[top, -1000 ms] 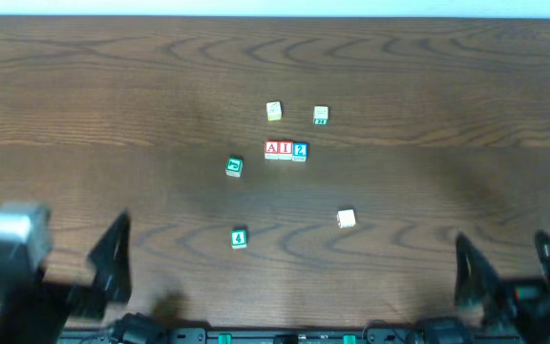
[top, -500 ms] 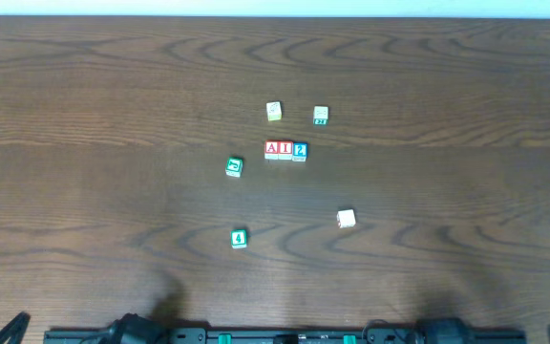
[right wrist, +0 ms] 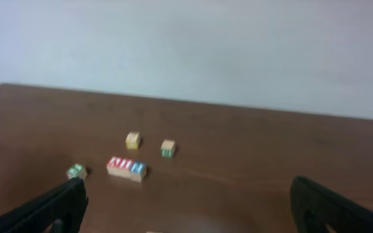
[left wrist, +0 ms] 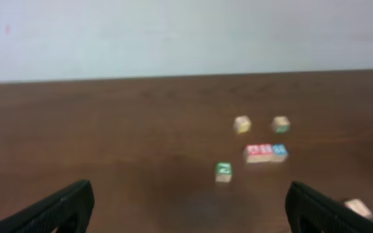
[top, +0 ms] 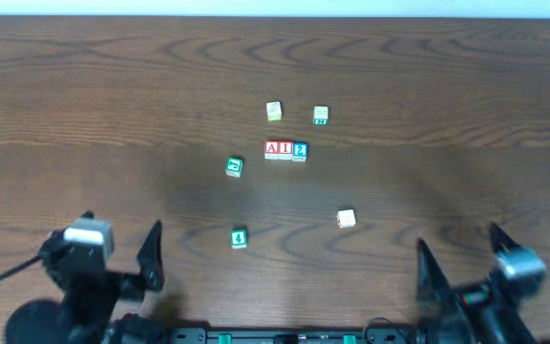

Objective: Spell out Ai2

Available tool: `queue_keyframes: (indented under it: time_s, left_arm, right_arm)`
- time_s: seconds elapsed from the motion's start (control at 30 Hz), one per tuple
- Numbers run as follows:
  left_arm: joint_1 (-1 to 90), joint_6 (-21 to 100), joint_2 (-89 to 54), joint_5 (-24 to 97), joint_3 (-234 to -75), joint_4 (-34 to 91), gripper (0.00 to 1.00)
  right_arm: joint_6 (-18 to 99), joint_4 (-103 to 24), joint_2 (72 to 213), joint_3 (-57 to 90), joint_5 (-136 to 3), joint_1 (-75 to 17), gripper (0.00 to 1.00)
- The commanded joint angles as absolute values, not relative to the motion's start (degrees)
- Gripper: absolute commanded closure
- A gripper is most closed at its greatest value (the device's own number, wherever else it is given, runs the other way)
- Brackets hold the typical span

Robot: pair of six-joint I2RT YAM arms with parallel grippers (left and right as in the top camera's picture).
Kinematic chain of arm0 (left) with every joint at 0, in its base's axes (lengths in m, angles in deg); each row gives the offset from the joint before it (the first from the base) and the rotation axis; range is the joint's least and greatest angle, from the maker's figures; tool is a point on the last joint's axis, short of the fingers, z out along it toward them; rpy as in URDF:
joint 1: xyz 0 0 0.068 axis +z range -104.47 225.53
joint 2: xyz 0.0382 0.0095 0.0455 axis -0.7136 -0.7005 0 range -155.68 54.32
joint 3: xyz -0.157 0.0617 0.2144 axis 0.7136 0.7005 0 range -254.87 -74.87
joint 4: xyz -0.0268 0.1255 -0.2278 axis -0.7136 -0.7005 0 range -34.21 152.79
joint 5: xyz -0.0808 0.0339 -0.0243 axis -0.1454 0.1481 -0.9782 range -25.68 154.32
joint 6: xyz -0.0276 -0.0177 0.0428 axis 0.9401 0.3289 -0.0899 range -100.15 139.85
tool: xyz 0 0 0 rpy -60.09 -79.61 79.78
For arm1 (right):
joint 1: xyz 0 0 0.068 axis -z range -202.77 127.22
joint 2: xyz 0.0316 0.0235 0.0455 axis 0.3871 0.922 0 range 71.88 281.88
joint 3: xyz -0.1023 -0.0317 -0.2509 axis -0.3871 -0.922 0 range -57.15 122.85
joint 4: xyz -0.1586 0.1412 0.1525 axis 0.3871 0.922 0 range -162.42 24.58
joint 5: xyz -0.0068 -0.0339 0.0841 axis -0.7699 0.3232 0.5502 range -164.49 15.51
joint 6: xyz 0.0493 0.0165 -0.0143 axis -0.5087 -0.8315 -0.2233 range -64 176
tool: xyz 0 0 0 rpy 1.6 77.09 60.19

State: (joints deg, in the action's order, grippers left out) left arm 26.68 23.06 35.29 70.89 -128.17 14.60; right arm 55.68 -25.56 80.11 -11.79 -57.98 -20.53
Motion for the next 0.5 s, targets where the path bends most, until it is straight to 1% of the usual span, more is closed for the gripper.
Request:
queue_keyframes:
  time_s: [0.0, 0.1, 0.2, 0.3, 0.47]
  left_arm:
    - [26.8, 26.5, 35.3, 78.8, -123.6, 18.3, 0.05]
    - [26.8, 26.5, 35.3, 81.7, -118.9, 25.5, 0.05]
    - [26.8, 25.9, 35.2, 79.5, -114.0, 34.1, 0.05]
    - [26.8, 22.3, 35.2, 77.6, -108.4, 42.3, 0.05]
    - [26.8, 22.8, 35.2, 80.7, -100.7, 47.9, 0.05]
  right_arm:
    - [55.4, -30.3, 80.1, -18.0, -53.5, -20.1, 0.01]
    - [51.9, -37.3, 80.1, -23.9, -53.5, -20.1, 0.01]
    - [51.8, -42.0, 80.1, -29.2, -54.8, -20.1, 0.01]
    - [51.9, -45.8, 80.1, -34.3, -56.7, -20.1, 0.01]
    - [51.9, -50.4, 80.1, -41.3, -57.2, -20.1, 0.01]
